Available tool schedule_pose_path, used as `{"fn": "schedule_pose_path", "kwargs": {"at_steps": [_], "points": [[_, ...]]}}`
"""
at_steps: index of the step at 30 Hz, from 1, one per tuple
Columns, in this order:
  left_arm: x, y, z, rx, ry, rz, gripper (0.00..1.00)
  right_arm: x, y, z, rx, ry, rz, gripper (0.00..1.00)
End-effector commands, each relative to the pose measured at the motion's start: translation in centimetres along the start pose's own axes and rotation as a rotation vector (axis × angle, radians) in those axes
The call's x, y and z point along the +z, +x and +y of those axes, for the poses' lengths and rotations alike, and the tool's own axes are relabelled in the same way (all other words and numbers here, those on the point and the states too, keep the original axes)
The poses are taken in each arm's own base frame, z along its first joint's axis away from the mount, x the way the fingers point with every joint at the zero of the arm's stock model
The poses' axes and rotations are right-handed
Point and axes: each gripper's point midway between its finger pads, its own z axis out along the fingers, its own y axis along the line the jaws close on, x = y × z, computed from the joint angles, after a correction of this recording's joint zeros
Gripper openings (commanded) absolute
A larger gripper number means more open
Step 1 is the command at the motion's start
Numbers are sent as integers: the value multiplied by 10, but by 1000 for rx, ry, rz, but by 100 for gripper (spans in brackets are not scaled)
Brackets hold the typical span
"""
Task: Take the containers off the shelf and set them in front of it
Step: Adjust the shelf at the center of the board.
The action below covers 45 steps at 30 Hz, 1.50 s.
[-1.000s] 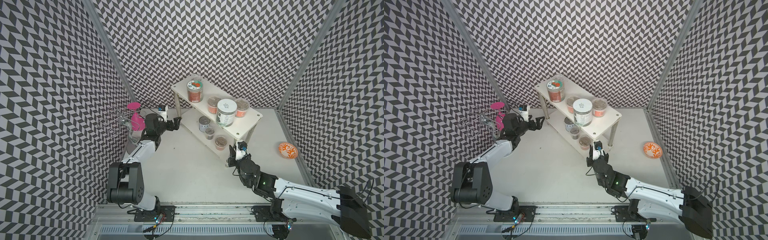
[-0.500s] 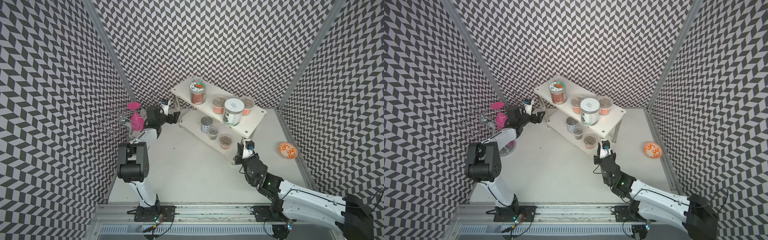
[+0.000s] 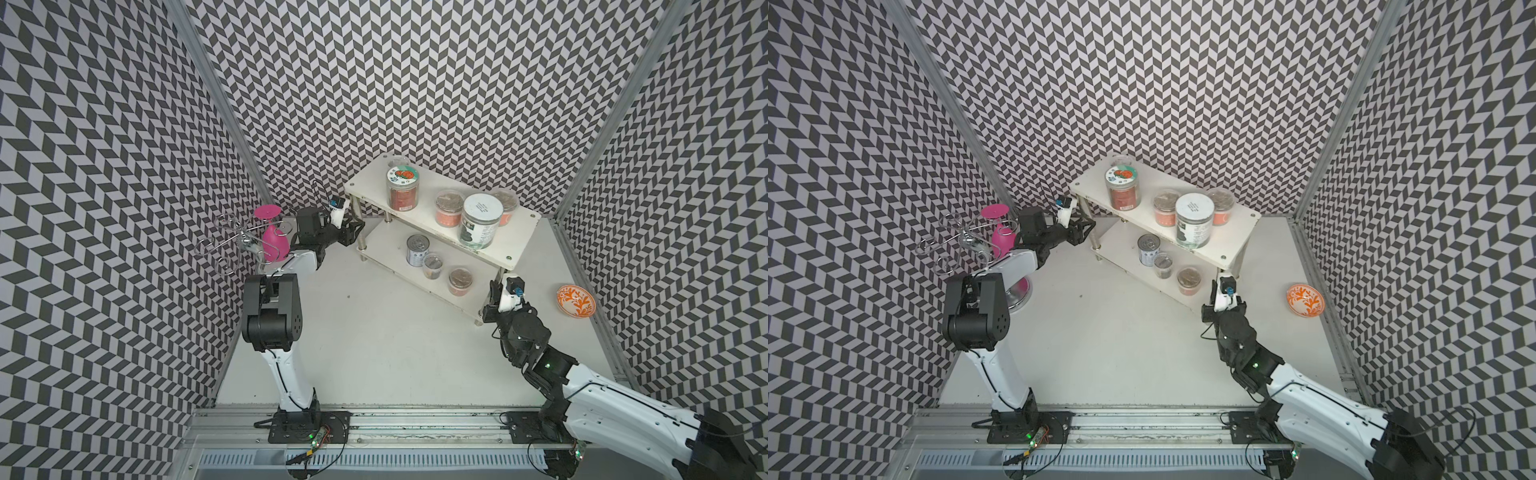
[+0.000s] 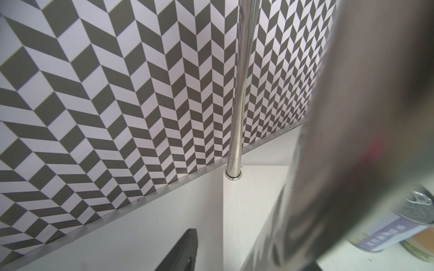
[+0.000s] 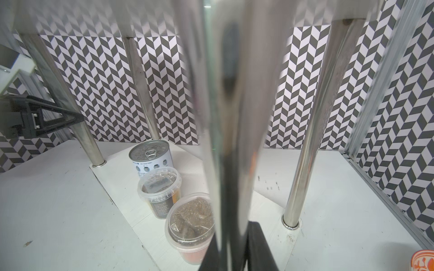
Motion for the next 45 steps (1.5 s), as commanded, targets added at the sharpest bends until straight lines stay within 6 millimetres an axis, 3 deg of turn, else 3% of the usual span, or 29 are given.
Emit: {"fn": "schedule_pose_path", "kwargs": {"at_steps": [1,8,12,25,36,45], "points": [[3,-20,-10,54,64,-53,48,0,-7,4,-12,-35,-26,2],[2,-21,-22,47,111,-60,38,5,-5,-4,-20,-23,-14,2],[3,-19,-25,45,126,-52,23,6,-7,-6,-41,-23,-24,2],[-9,-16,-31,31,100,-47,7,22,-13,-19,-117,-38,-36,3],[-38,-14,-37,-24,-36,-97,6,52,-30,-40,-198,-88,-99,3],[-56,-3,-52,-63,-138,-113,6,93,-32,-57,-249,-110,-100,3]]}}
